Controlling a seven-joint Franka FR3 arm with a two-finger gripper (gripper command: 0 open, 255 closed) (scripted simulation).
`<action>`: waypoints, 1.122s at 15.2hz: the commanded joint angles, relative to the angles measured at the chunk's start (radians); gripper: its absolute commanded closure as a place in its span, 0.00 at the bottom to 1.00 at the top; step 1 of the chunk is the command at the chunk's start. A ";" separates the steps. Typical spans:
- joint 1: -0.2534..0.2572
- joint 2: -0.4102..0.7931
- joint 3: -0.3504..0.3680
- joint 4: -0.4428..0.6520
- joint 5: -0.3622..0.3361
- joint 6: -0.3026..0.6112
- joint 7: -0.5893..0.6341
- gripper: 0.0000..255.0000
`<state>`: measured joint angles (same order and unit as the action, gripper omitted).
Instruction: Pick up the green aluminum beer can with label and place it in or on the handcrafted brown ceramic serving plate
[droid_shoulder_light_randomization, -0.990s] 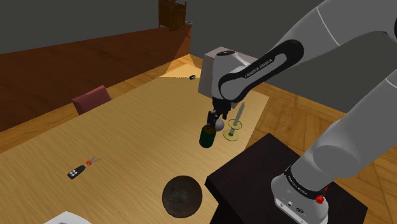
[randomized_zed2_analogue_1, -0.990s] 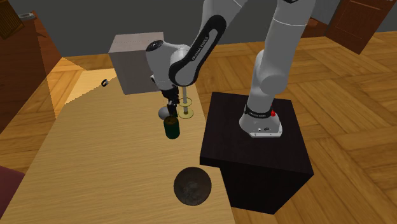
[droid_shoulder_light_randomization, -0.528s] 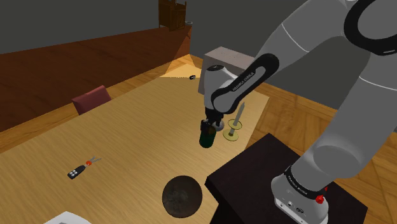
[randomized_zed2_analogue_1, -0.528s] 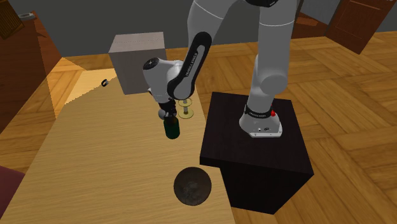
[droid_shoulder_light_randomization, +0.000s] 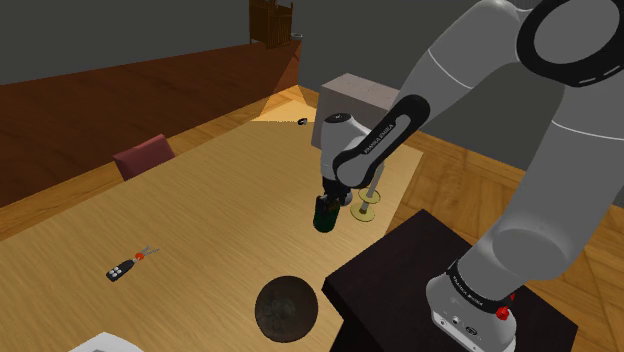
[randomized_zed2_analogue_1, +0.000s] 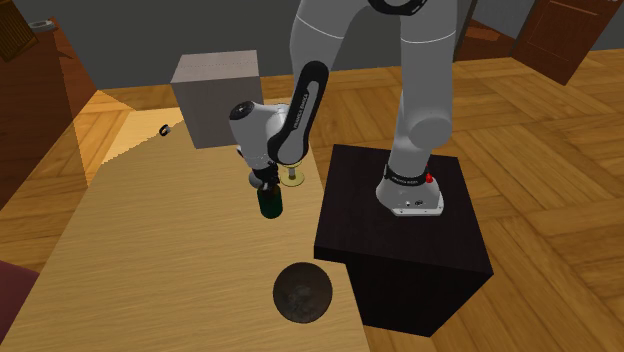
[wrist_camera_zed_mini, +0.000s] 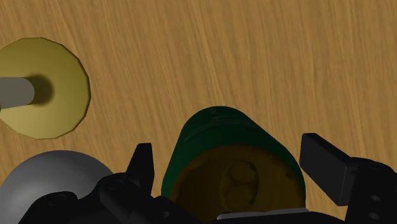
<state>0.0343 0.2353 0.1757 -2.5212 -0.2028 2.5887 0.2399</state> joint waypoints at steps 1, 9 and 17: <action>0.000 0.001 0.000 0.000 -0.001 0.001 0.001 0.00; 0.000 0.001 0.000 0.001 -0.001 0.001 0.001 1.00; -0.005 -0.044 0.011 -0.004 0.023 -0.038 -0.018 1.00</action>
<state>0.0309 0.2059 0.1833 -2.5225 -0.1866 2.5619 0.2278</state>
